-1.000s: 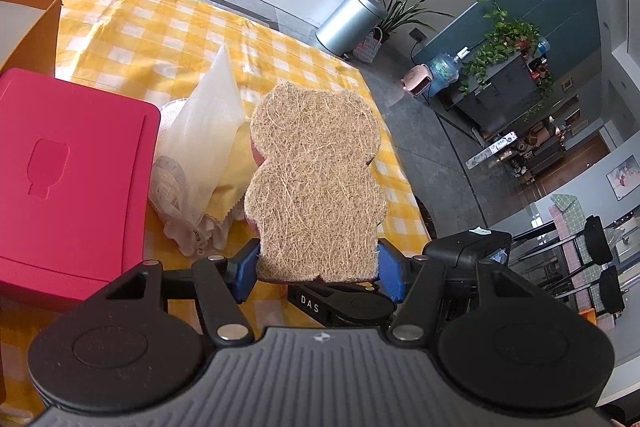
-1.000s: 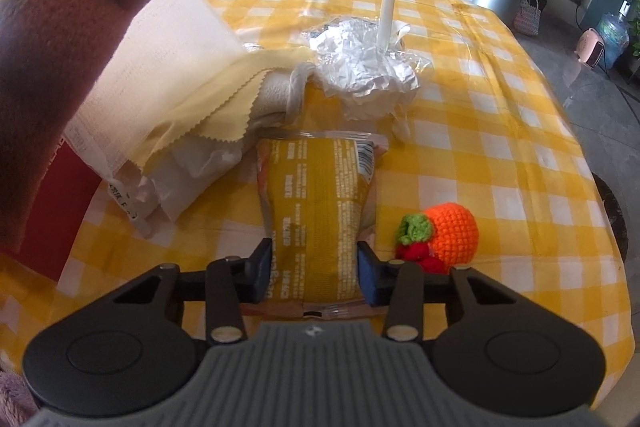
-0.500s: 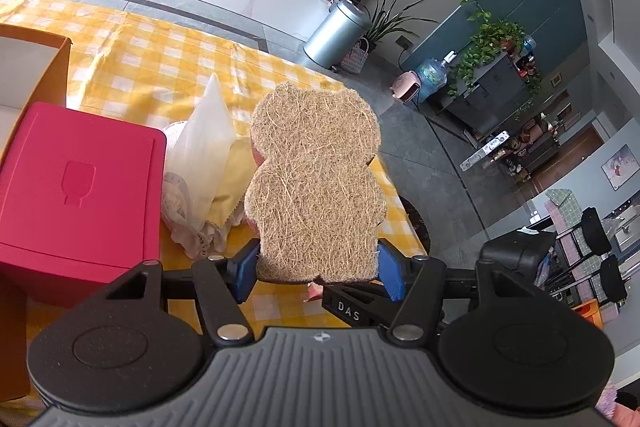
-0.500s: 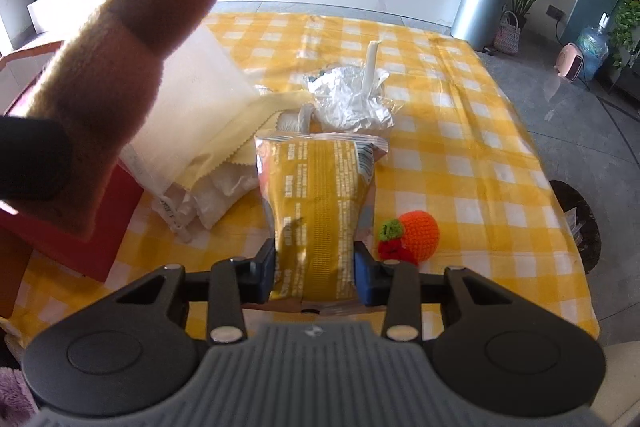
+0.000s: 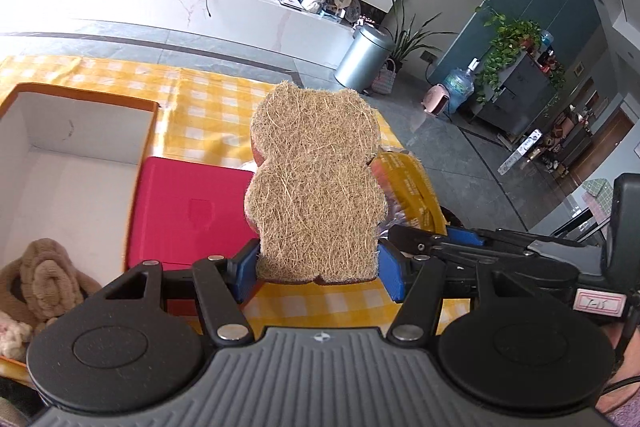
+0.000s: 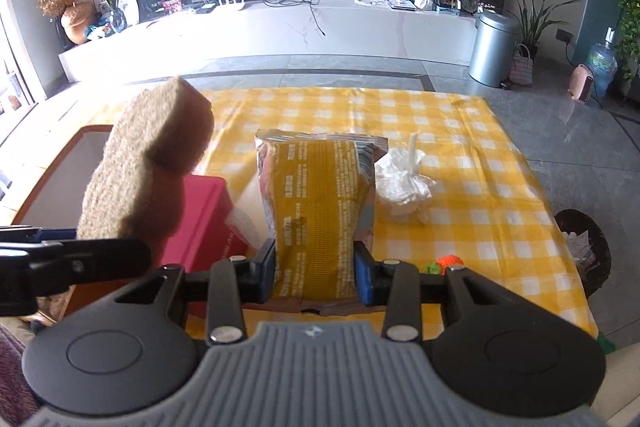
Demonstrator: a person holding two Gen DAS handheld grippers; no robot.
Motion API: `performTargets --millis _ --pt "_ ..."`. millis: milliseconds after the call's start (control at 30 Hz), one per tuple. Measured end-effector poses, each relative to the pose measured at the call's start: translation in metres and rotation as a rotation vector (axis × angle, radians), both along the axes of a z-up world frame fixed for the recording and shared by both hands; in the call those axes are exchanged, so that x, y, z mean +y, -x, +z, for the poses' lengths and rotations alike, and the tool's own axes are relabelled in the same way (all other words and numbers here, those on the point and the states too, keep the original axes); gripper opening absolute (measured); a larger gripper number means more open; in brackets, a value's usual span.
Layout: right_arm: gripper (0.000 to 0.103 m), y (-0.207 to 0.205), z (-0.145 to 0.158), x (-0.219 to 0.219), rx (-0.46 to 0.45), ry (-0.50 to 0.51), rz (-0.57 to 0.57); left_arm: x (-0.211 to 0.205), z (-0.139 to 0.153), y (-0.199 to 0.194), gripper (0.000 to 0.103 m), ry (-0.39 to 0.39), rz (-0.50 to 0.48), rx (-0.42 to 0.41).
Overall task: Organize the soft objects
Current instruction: 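Carry the sponge and snack bag over the cardboard box and lower them inside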
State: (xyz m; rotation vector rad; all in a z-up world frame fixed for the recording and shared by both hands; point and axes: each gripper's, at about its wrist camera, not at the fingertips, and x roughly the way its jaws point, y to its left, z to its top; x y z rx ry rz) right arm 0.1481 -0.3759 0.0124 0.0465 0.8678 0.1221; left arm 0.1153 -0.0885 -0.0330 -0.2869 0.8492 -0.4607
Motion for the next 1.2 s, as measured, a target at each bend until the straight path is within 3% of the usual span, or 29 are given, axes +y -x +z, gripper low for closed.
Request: performTargets --millis 333,533,800,1033,1200 --pt "0.039 0.0 0.029 0.08 0.006 -0.157 0.115 0.09 0.015 0.01 0.069 -0.159 0.102 -0.019" --pt "0.039 -0.014 0.028 0.146 0.064 -0.177 0.217 0.133 0.008 -0.001 0.069 -0.278 0.119 0.07" --pt "0.039 -0.044 -0.011 0.224 0.2 -0.032 0.296 0.144 -0.029 -0.026 0.07 -0.489 0.042 0.205" --pt "0.039 -0.068 -0.037 0.259 0.265 0.059 0.334 0.139 -0.052 -0.038 0.07 -0.596 -0.016 0.256" --pt "0.039 -0.072 -0.041 0.275 0.248 0.153 0.39 0.134 -0.064 -0.038 0.07 -0.67 -0.05 0.238"
